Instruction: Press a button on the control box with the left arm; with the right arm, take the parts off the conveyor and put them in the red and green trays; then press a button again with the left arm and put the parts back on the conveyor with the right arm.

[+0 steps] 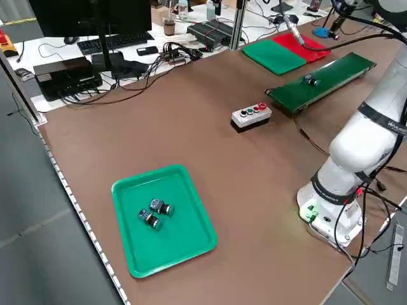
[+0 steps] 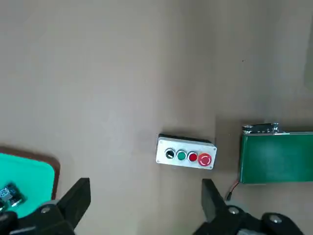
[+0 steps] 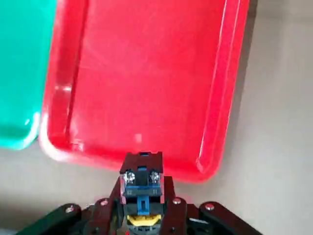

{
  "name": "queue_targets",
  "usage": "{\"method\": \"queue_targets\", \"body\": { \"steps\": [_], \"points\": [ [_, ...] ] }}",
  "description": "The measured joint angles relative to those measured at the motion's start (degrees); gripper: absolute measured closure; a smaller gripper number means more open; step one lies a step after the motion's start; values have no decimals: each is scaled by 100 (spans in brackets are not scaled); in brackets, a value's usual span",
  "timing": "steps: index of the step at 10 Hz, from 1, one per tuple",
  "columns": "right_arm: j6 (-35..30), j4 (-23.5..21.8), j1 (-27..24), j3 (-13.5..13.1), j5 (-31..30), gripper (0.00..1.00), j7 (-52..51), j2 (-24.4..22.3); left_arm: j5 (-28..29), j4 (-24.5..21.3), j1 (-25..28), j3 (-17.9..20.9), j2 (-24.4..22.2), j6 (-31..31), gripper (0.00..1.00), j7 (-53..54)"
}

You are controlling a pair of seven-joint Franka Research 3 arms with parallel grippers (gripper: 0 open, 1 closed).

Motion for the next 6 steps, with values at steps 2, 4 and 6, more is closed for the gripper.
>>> {"method": "queue_targets", "body": {
  "steps": [2,4,6],
  "points": [
    [674,627,-66,-3,0,67,-1,983,0,1,2,2,4,-4,0,0],
    [1087,1105,-134,-13,0,67,-16,1696,0,2,5,1,5,-7,0,0],
    [1102,1335,-250,-16,-3,67,-89,1943,0,2,4,-4,5,-11,0,0]
  ]
}}
